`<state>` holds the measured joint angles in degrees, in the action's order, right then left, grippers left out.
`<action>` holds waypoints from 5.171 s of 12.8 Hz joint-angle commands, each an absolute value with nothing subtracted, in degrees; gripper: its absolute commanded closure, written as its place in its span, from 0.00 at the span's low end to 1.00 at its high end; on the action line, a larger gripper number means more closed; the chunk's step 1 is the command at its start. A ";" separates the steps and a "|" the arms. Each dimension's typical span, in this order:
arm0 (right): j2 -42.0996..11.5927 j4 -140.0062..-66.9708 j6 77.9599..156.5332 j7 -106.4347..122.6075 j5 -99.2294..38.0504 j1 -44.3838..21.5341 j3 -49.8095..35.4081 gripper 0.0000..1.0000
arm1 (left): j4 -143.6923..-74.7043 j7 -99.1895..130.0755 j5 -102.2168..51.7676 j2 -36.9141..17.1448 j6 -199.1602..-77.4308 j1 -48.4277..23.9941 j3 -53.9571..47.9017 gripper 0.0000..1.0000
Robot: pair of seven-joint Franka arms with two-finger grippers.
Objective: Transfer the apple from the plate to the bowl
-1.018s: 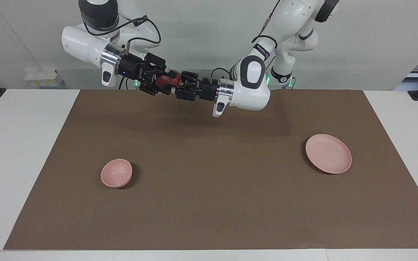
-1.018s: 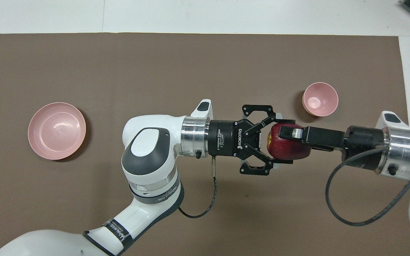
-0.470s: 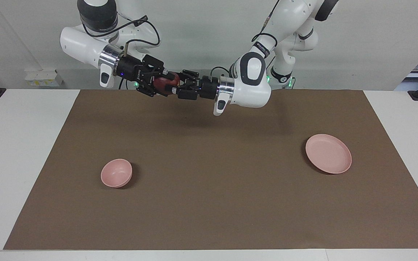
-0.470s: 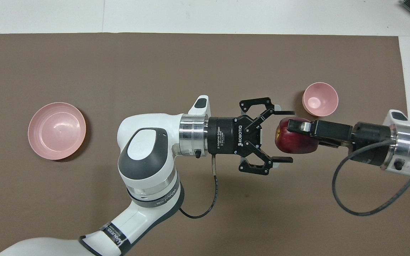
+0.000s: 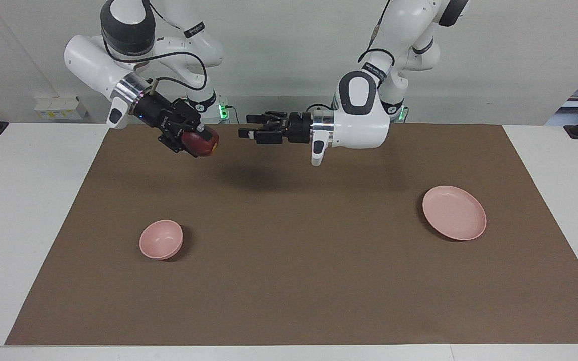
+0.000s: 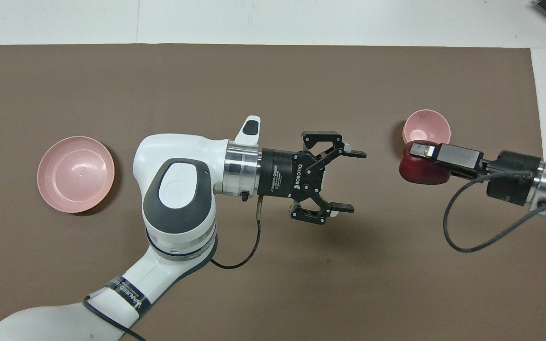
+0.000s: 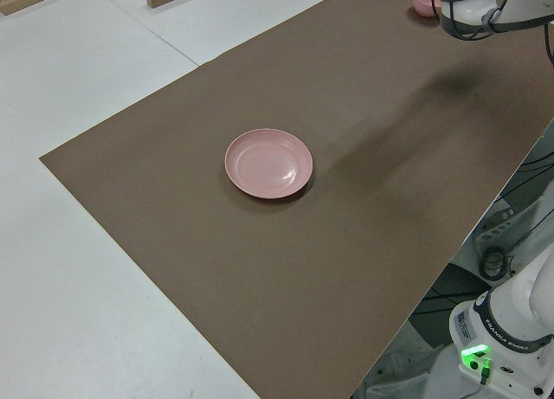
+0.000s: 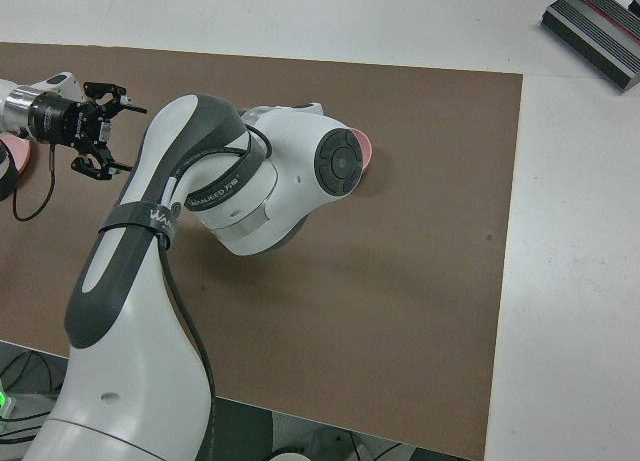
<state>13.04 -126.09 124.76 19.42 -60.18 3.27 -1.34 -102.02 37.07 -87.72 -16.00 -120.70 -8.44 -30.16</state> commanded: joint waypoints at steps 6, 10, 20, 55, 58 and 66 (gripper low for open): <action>-1.73 -113.13 133.07 3.26 -27.28 2.73 -1.93 1.00 | -103.01 37.71 -45.85 -15.82 -121.03 -8.17 -27.16 0.00; -10.09 -107.15 135.18 -4.02 -8.75 1.58 -2.02 1.00 | -103.89 37.44 -31.50 -15.56 -118.14 -8.17 -21.99 0.00; -22.94 -99.14 133.33 -13.43 6.93 0.79 -1.93 1.00 | -102.04 31.48 -15.66 -16.26 -115.40 -7.91 -7.04 0.00; -6.51 -90.56 109.48 -14.51 2.55 1.49 -2.11 0.00 | -92.21 -8.88 -1.48 4.48 -89.31 -2.37 0.53 0.00; -6.07 -84.56 98.73 -10.21 2.11 1.49 -2.20 0.00 | -89.13 -8.09 -3.25 3.69 -84.65 -2.46 0.70 0.00; 1.49 -84.99 86.84 -9.76 -0.18 0.97 -2.20 0.00 | -88.77 -8.17 -2.20 3.60 -80.69 -2.90 0.62 0.00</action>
